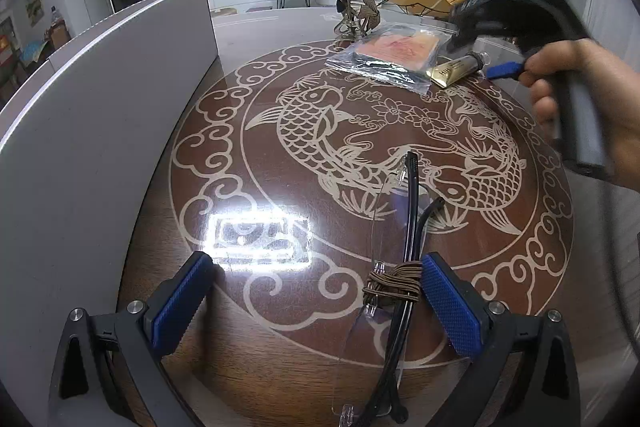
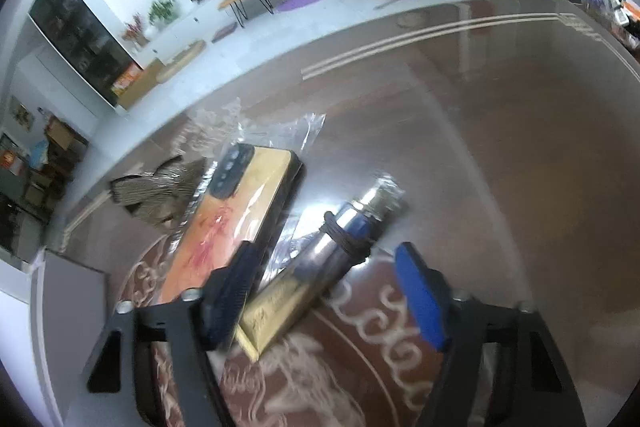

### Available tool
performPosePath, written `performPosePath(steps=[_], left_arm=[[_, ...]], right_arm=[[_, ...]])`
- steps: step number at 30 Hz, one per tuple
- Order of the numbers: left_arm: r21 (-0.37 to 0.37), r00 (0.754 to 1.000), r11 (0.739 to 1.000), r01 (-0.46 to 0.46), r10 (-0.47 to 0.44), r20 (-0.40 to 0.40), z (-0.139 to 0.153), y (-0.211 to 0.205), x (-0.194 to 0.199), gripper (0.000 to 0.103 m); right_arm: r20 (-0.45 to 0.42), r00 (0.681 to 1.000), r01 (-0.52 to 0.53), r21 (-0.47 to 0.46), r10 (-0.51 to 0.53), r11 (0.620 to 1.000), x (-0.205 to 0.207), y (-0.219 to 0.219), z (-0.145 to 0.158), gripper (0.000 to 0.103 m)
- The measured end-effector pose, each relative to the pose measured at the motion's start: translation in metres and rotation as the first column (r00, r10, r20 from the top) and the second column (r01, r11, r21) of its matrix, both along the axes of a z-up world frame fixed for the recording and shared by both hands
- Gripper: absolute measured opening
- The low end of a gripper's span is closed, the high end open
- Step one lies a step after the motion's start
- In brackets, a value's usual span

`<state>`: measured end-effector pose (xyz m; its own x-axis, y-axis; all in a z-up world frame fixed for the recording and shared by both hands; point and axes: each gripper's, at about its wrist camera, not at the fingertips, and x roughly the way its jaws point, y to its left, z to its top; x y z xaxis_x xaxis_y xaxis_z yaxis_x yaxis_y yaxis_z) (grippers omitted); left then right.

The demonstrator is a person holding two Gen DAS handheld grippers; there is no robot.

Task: Organize objects
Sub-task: 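Grasp the gold tube with the right tool while the left tool holds the eyeglasses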

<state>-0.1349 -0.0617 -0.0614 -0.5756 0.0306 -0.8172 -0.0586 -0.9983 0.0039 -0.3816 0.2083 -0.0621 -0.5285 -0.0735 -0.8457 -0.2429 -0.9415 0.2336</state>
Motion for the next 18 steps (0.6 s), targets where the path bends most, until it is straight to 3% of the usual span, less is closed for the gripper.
performPosePath(steps=[1, 3, 7, 14, 18], left_arm=[[0.000, 1.000, 1.000, 0.000, 0.000, 0.001, 0.000, 0.000, 0.000, 0.103], [0.000, 1.000, 1.000, 0.000, 0.000, 0.000, 0.000, 0.000, 0.000, 0.103], [0.000, 1.000, 1.000, 0.000, 0.000, 0.000, 0.000, 0.000, 0.000, 0.103], [0.000, 1.000, 1.000, 0.000, 0.000, 0.000, 0.000, 0.000, 0.000, 0.103], [0.000, 1.000, 1.000, 0.000, 0.000, 0.000, 0.000, 0.000, 0.000, 0.103]], right_arm=[[0.001, 1.000, -0.012, 0.040, 0.012, 0.999, -0.002, -0.004, -0.001, 0.047], [-0.018, 0.997, -0.068, 0.070, 0.069, 0.995, 0.004, -0.008, -0.003, 0.041], [-0.035, 0.977, -0.203, 0.140, 0.210, 0.969, 0.035, -0.005, -0.005, 0.040], [-0.040, 0.882, -0.443, 0.264, 0.469, 0.856, 0.161, 0.006, -0.016, 0.040], [-0.068, 0.857, -0.478, 0.266, 0.511, 0.837, 0.231, 0.024, -0.019, 0.040]])
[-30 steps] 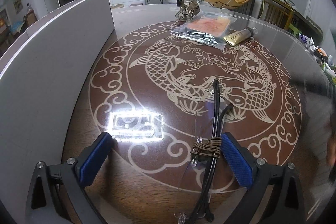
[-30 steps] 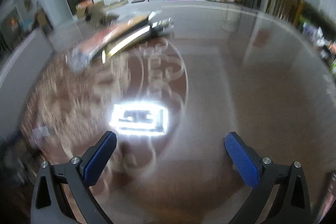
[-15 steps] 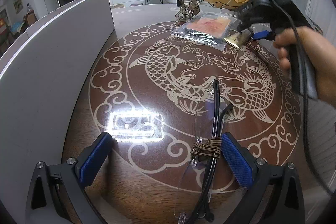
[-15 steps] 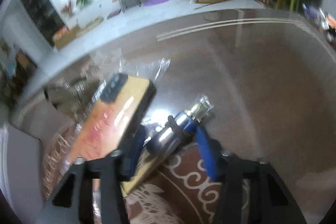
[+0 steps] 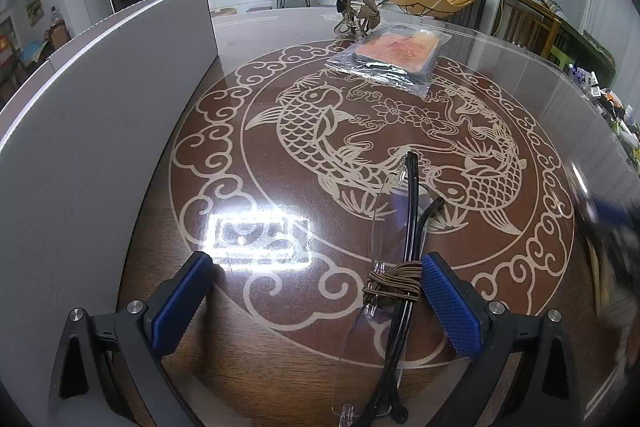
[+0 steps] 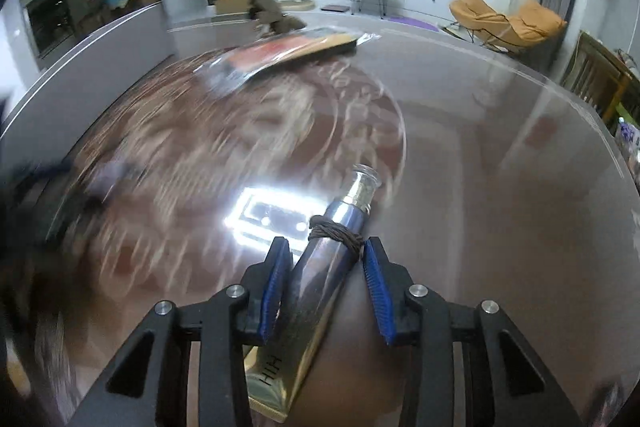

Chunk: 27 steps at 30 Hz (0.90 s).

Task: Organize objects
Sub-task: 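Grasp the gold tube with the right tool while the left tool holds the eyeglasses, then carry the eyeglasses and gold tube to the bin and release them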

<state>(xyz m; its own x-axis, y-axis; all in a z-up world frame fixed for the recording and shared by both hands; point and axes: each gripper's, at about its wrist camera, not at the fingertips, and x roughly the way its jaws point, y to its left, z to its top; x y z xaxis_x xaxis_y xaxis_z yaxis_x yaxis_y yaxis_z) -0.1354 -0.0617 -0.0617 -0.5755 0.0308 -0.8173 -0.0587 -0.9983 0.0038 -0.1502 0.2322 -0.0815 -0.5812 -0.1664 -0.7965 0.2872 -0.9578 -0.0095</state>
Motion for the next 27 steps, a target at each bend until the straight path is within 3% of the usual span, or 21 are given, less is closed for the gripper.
performPosePath(steps=[3, 5, 7, 10, 17, 20, 23, 25, 26, 27], left_arm=[[0.000, 1.000, 1.000, 0.000, 0.000, 0.000, 0.000, 0.000, 0.000, 0.103], [0.000, 1.000, 1.000, 0.000, 0.000, 0.000, 0.000, 0.000, 0.000, 0.103], [0.000, 1.000, 1.000, 0.000, 0.000, 0.000, 0.000, 0.000, 0.000, 0.103], [0.000, 1.000, 1.000, 0.000, 0.000, 0.000, 0.000, 0.000, 0.000, 0.103], [0.002, 1.000, 1.000, -0.002, 0.002, 0.003, 0.000, 0.000, 0.000, 0.103], [-0.005, 0.996, 0.999, 0.035, -0.035, 0.078, 0.002, 0.001, -0.008, 0.103], [-0.008, 0.990, 0.999, 0.053, -0.052, 0.134, 0.004, 0.002, -0.014, 0.103], [-0.005, 0.989, 0.997, 0.071, -0.070, 0.134, 0.004, 0.004, -0.016, 0.101], [-0.004, 0.991, 0.995, 0.102, -0.102, 0.089, 0.008, 0.006, -0.012, 0.082], [-0.005, 0.990, 0.992, 0.127, -0.126, 0.060, 0.010, 0.008, -0.009, 0.053]], right_arm=[[-0.011, 1.000, 0.018, 0.000, -0.018, 1.000, 0.029, 0.005, -0.001, 0.045], [-0.015, 0.999, 0.045, -0.009, -0.045, 0.999, 0.036, 0.009, 0.000, 0.058], [-0.007, 0.997, 0.076, 0.001, -0.076, 0.997, 0.044, 0.011, 0.001, 0.077], [0.009, 0.991, 0.134, 0.003, -0.134, 0.991, 0.043, 0.015, -0.003, 0.090], [0.027, 0.980, 0.198, 0.006, -0.198, 0.980, 0.039, 0.020, -0.006, 0.098], [0.072, 0.976, 0.203, 0.014, -0.204, 0.979, 0.037, 0.017, -0.004, 0.098], [0.102, 0.978, 0.183, -0.007, -0.181, 0.983, 0.028, 0.007, 0.001, 0.087], [0.088, 0.982, 0.167, 0.011, -0.167, 0.986, 0.024, 0.002, 0.003, 0.054], [0.077, 0.983, 0.169, 0.014, -0.170, 0.986, 0.022, 0.002, 0.005, 0.043], [0.076, 0.982, 0.173, 0.005, -0.173, 0.985, 0.021, 0.004, 0.005, 0.028]])
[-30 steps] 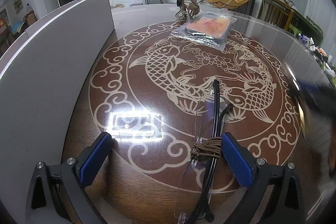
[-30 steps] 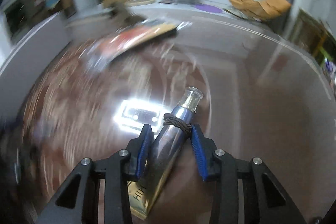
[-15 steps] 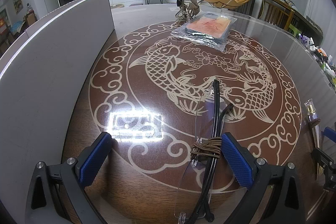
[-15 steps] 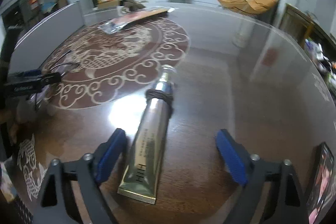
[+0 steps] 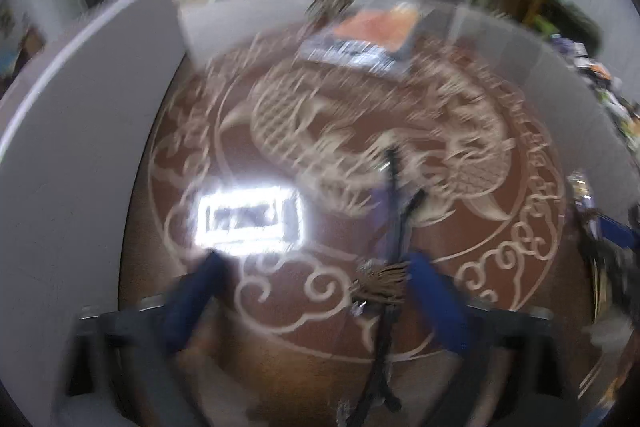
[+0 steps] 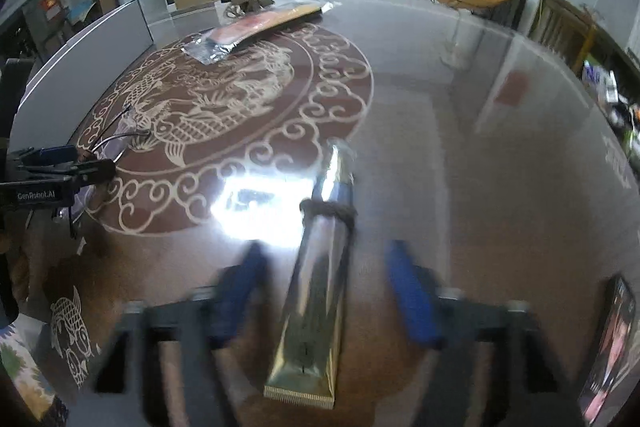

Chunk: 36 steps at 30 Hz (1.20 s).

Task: Organize objects
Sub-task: 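Carry the eyeglasses and gold tube to the bin and release them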

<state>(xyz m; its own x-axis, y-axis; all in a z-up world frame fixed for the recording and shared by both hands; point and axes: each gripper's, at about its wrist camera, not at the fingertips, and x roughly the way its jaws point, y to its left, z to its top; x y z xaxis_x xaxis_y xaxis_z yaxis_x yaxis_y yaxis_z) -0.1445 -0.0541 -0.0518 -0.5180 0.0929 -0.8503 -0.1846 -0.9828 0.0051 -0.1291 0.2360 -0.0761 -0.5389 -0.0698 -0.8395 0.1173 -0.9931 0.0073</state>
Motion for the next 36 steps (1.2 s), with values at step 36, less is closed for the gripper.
performPosePath(steps=[36], left_arm=[[0.256, 0.897, 0.901, -0.349, 0.401, -0.188, 0.131, -0.289, 0.162, 0.012]], right_arm=[[-0.096, 0.730, -0.635, -0.463, 0.677, 0.619, 0.051, -0.324, 0.185, 0.026]])
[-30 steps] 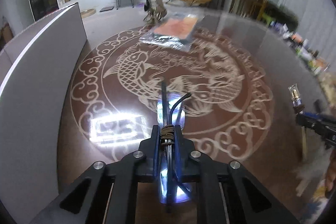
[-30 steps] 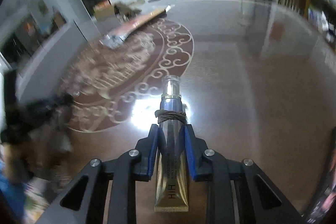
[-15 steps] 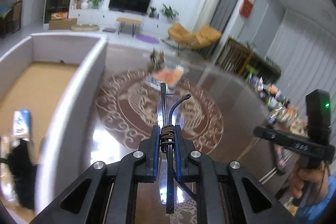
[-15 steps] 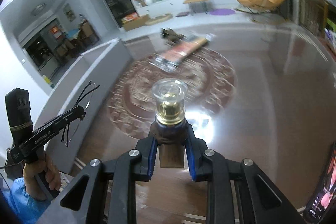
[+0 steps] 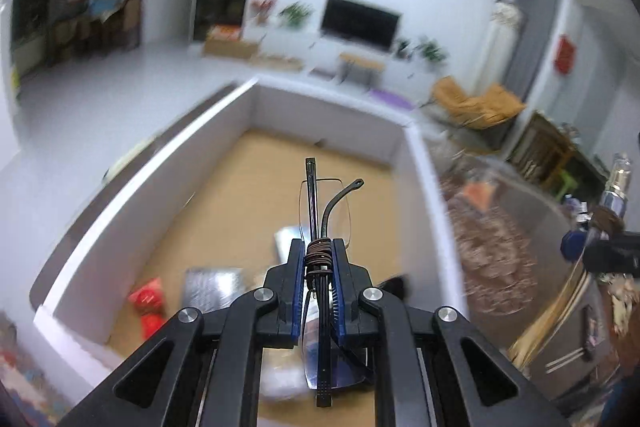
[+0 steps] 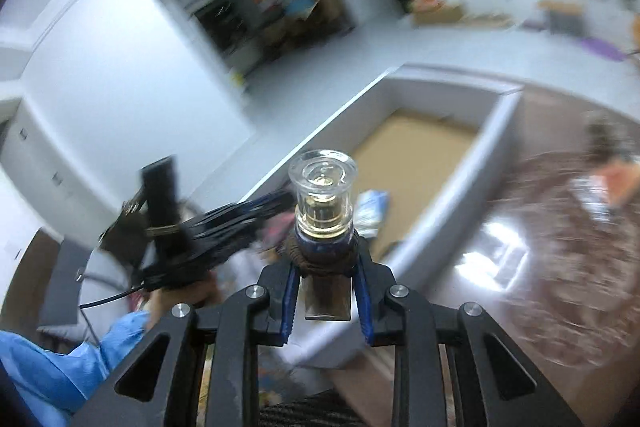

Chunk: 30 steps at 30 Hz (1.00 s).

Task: Organize objects
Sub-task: 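Carry the eyeglasses and gold tube to the bin and release them, then bring both tools back over the table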

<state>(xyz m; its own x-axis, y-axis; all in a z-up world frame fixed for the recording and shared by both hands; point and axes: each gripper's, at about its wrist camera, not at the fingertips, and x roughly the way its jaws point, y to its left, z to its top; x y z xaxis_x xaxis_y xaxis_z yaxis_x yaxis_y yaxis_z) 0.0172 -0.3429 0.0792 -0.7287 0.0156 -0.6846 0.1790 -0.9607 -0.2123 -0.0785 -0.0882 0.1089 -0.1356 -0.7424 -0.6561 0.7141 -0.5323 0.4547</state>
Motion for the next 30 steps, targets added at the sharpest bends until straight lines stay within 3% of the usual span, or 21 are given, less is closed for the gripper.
performPosePath(steps=[2, 4, 5, 6, 9, 11, 16, 19, 23, 27, 30], left_arm=[[-0.022, 0.997, 0.999, -0.039, 0.040, 0.071, -0.018, -0.010, -0.006, 0.016], [-0.053, 0.984, 0.993, -0.104, 0.110, 0.138, -0.037, -0.022, -0.012, 0.045], [-0.068, 0.978, 0.989, -0.131, 0.140, 0.157, -0.043, -0.026, -0.014, 0.074], [-0.076, 0.974, 0.985, -0.156, 0.166, 0.155, -0.044, -0.029, -0.014, 0.079], [-0.103, 0.970, 0.973, -0.206, 0.217, 0.107, -0.038, -0.031, -0.012, 0.096], [-0.117, 0.970, 0.969, -0.218, 0.228, 0.086, -0.034, -0.030, -0.011, 0.097], [-0.079, 0.978, 0.977, -0.199, 0.203, 0.046, -0.024, -0.006, -0.003, 0.097], [-0.033, 0.993, 0.992, -0.118, 0.119, 0.011, -0.010, 0.025, -0.004, 0.097], [0.019, 0.996, 0.998, 0.067, -0.066, -0.062, 0.015, 0.094, -0.006, 0.097], [0.006, 0.958, 0.963, 0.270, -0.268, -0.104, 0.031, 0.172, -0.015, 0.100], [-0.008, 0.924, 0.926, 0.377, -0.377, -0.072, 0.022, 0.222, -0.033, 0.100]], right_arm=[[0.010, 1.000, -0.029, 0.076, 0.029, 0.997, -0.002, -0.043, -0.021, 0.028], [0.018, 0.999, -0.035, 0.129, 0.033, 0.991, -0.006, -0.077, -0.040, 0.047], [0.022, 0.999, -0.027, 0.144, 0.025, 0.989, -0.010, -0.086, -0.046, 0.055], [0.024, 1.000, -0.006, 0.155, 0.002, 0.988, -0.014, -0.091, -0.050, 0.069], [-0.031, 0.997, 0.071, 0.132, -0.068, 0.989, -0.016, -0.078, -0.043, 0.082], [-0.107, 0.988, 0.127, 0.113, -0.115, 0.985, -0.014, -0.054, -0.033, 0.094], [-0.301, 0.909, 0.341, 0.135, -0.290, 0.930, -0.021, 0.039, -0.043, 0.102], [-0.342, 0.848, 0.492, 0.222, -0.405, 0.842, -0.026, 0.106, -0.081, 0.102], [-0.300, 0.768, 0.640, 0.309, -0.566, 0.704, -0.035, 0.197, -0.130, 0.102], [-0.334, 0.667, 0.744, 0.328, -0.665, 0.582, -0.027, 0.263, -0.146, 0.102], [-0.333, 0.621, 0.782, 0.317, -0.709, 0.537, -0.026, 0.297, -0.152, 0.102]])
